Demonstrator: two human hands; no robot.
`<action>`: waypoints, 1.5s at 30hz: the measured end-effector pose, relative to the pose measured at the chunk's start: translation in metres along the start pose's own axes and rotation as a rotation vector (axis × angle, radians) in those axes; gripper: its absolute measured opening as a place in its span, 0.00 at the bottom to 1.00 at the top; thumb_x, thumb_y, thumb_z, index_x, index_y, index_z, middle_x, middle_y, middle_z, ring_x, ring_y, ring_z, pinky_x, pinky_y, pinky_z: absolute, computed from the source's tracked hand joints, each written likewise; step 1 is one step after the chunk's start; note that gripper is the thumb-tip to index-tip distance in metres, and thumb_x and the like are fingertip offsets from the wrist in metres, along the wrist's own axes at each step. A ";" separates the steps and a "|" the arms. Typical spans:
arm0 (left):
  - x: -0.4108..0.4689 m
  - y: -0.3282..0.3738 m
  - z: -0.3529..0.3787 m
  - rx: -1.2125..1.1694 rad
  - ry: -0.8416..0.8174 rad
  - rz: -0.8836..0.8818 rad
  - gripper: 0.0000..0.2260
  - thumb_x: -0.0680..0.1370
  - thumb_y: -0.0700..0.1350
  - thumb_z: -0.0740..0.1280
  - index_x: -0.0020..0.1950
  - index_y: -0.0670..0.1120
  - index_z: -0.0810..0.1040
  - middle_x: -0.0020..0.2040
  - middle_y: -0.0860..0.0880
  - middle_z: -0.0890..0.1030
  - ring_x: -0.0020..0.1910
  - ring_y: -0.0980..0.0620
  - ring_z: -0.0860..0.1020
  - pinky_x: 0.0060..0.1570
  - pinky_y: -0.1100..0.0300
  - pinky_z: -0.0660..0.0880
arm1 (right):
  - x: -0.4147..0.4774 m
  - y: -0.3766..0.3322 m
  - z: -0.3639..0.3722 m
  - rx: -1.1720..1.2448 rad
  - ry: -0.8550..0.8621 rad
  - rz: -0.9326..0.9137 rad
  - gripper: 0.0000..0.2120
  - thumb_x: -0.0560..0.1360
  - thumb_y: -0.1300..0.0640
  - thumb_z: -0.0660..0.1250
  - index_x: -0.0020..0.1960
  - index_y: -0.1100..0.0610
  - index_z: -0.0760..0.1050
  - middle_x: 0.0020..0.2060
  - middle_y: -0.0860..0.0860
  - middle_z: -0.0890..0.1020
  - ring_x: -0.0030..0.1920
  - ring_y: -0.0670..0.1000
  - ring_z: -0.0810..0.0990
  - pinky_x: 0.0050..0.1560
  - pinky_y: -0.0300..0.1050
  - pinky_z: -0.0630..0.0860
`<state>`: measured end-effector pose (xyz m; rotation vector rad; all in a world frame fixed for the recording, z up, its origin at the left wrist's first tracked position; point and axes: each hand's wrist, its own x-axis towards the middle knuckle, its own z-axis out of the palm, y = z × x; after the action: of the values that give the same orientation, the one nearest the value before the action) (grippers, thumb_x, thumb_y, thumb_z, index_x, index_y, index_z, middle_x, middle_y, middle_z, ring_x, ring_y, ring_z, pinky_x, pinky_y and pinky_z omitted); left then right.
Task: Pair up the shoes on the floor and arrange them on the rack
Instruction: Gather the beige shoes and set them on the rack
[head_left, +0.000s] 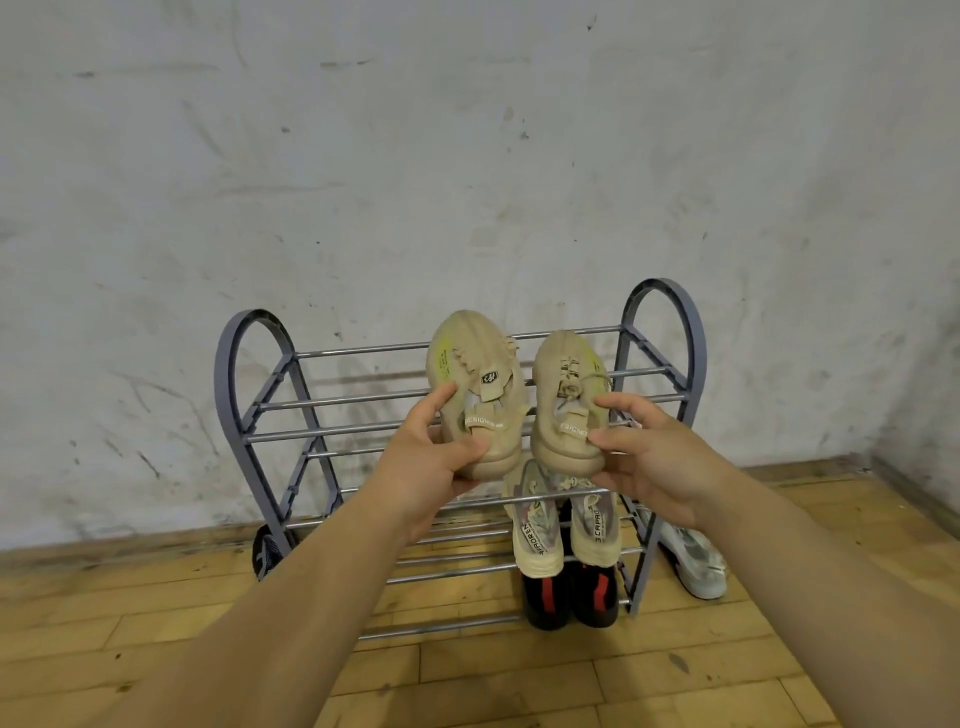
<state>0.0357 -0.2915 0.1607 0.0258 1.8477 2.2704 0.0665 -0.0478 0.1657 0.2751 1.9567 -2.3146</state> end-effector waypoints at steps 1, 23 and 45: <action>-0.004 0.002 0.001 0.013 -0.026 0.015 0.33 0.77 0.31 0.72 0.76 0.59 0.71 0.62 0.43 0.81 0.59 0.41 0.84 0.58 0.39 0.82 | -0.006 -0.002 -0.003 0.002 -0.032 -0.002 0.22 0.78 0.68 0.68 0.68 0.51 0.73 0.48 0.58 0.87 0.46 0.58 0.84 0.56 0.57 0.79; -0.061 -0.013 -0.027 0.273 -0.441 -0.278 0.29 0.70 0.41 0.82 0.70 0.56 0.80 0.67 0.40 0.80 0.63 0.38 0.82 0.61 0.39 0.79 | -0.089 0.011 -0.093 -0.252 -0.348 0.410 0.34 0.63 0.62 0.80 0.66 0.51 0.72 0.54 0.61 0.81 0.49 0.59 0.81 0.49 0.52 0.82; 0.065 -0.098 0.028 0.151 -0.114 -0.203 0.37 0.77 0.36 0.75 0.79 0.61 0.65 0.78 0.43 0.68 0.62 0.42 0.81 0.60 0.40 0.81 | 0.038 0.056 -0.049 -0.263 0.240 0.229 0.29 0.77 0.75 0.61 0.69 0.46 0.71 0.52 0.56 0.80 0.56 0.62 0.83 0.51 0.54 0.83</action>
<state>-0.0085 -0.2346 0.0639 -0.0081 1.8658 1.9518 0.0432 -0.0071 0.0959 0.7383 2.1750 -1.9332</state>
